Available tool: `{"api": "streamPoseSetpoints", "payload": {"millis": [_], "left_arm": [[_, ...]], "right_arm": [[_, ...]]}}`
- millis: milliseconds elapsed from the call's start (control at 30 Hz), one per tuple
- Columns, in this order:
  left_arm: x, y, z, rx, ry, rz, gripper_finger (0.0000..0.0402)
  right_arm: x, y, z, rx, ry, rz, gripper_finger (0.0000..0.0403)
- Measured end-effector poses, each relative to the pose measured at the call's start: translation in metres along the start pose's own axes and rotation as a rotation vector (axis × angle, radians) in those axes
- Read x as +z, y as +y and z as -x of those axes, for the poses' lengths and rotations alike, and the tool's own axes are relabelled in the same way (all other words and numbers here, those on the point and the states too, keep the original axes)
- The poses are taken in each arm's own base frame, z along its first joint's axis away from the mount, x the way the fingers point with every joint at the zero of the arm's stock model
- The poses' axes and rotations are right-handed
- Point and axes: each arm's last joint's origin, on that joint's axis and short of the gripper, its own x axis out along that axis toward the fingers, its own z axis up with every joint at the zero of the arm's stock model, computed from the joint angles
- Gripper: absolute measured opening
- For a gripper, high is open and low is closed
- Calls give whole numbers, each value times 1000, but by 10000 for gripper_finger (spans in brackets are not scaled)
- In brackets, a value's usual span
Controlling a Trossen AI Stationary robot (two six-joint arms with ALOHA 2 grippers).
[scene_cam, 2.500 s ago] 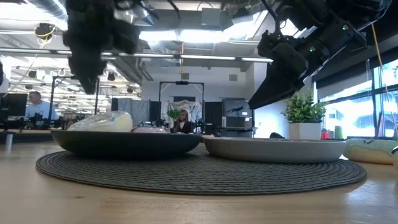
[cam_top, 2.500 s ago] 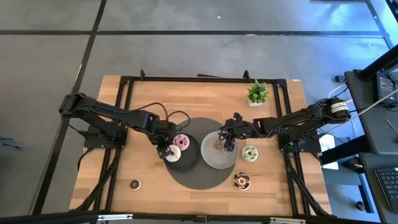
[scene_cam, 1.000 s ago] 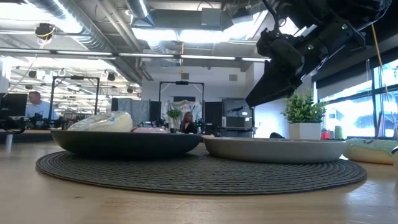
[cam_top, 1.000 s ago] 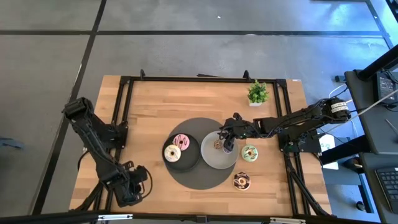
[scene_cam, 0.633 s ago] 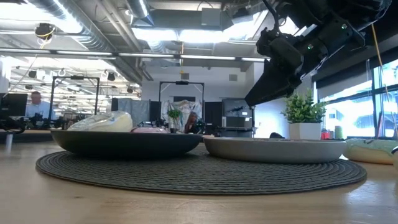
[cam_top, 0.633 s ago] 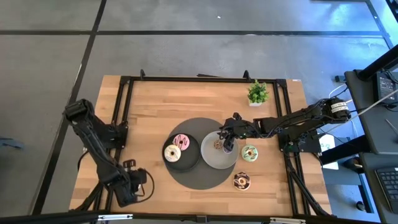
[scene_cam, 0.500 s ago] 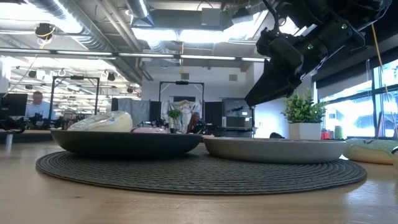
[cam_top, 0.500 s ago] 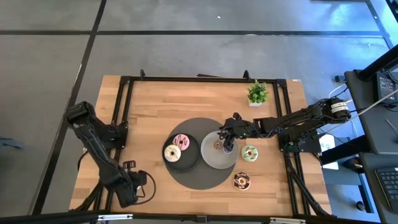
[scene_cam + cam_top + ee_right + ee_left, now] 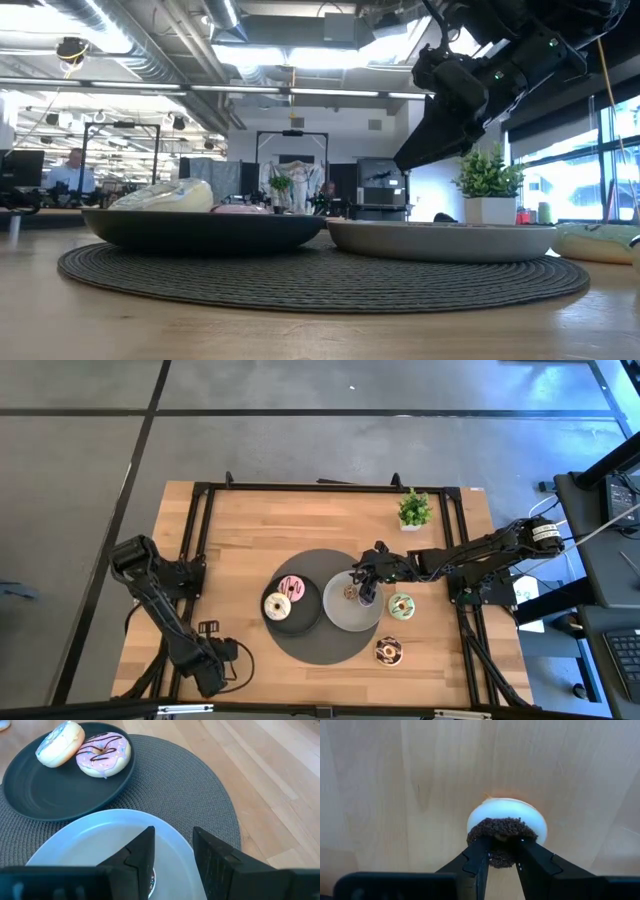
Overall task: Pick & Place donuts
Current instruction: Put the small black donut on the gray plate
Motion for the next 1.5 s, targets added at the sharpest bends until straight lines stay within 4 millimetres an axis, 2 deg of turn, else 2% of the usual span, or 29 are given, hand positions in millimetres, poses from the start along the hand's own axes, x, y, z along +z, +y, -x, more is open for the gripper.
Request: {"api": "streamPoseSetpoints", "payload": {"millis": [167, 467, 1100, 1500], "left_arm": [[0, 0, 1, -8, -2, -18, 72], [0, 0, 0, -22, 37, -22, 5], [2, 1, 0, 3, -39, 30, 8], [2, 1, 0, 2, -41, 56, 31]], "right_arm": [[0, 0, 0, 0, 0, 0, 135], [0, 0, 0, 0, 0, 1, 135], [0, 0, 0, 0, 0, 2, 135], [0, 0, 0, 0, 0, 4, 135]]}}
